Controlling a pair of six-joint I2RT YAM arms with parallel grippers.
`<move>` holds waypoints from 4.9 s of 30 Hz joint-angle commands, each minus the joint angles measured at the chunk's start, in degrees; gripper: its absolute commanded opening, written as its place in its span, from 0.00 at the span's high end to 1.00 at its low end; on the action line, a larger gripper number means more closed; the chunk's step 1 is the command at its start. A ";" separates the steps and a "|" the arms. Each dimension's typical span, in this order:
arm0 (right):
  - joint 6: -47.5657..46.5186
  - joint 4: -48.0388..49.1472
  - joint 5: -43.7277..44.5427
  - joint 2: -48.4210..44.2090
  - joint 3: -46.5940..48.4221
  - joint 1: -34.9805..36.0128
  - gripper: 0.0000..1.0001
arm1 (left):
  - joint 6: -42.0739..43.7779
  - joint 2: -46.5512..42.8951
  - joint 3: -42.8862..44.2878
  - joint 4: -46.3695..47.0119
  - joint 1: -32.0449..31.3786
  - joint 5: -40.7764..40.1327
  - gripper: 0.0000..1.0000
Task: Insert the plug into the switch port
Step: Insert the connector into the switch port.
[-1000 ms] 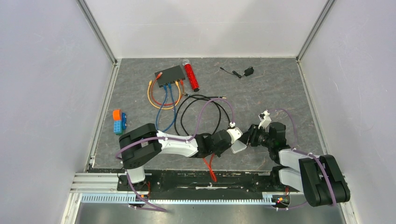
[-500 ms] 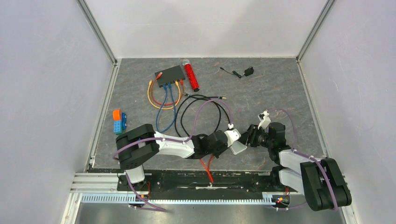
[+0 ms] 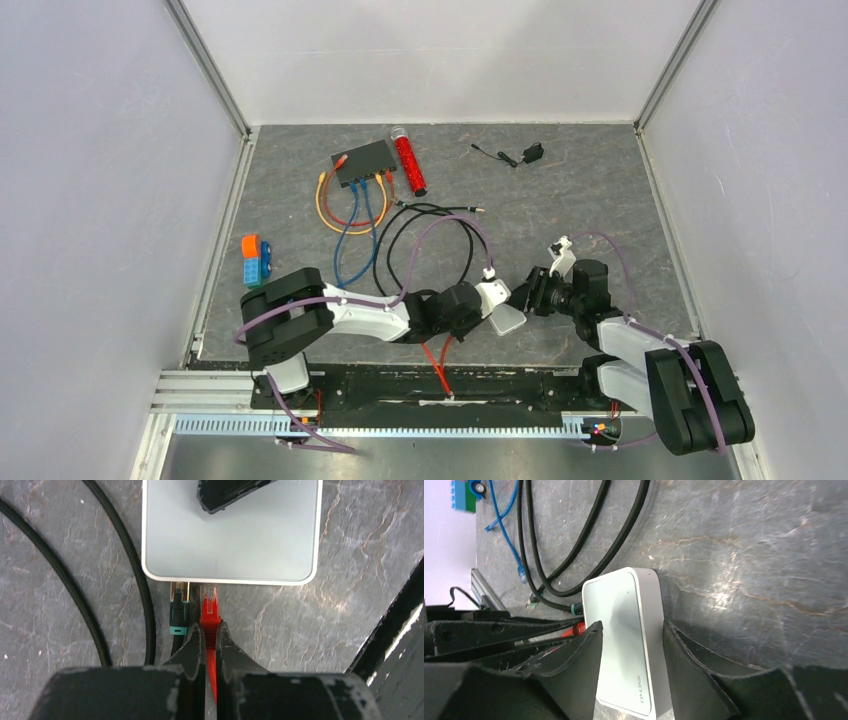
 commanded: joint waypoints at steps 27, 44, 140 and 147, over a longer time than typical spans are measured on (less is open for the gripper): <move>-3.86 -11.62 -3.25 0.18 -1.63 1.20 0.48 | -2.47 0.92 1.09 0.77 -2.29 -1.83 0.98; -3.15 -10.29 -5.53 0.78 -3.03 3.88 0.54 | -1.46 2.98 8.64 -5.04 -2.31 -5.65 0.98; -3.00 -16.01 16.12 -1.96 20.12 -0.56 0.43 | 15.53 -5.86 24.24 -7.94 22.51 13.38 0.23; -7.86 -16.83 18.23 -1.70 26.49 -0.47 0.44 | 4.85 -10.20 24.23 -19.29 29.02 -0.38 0.19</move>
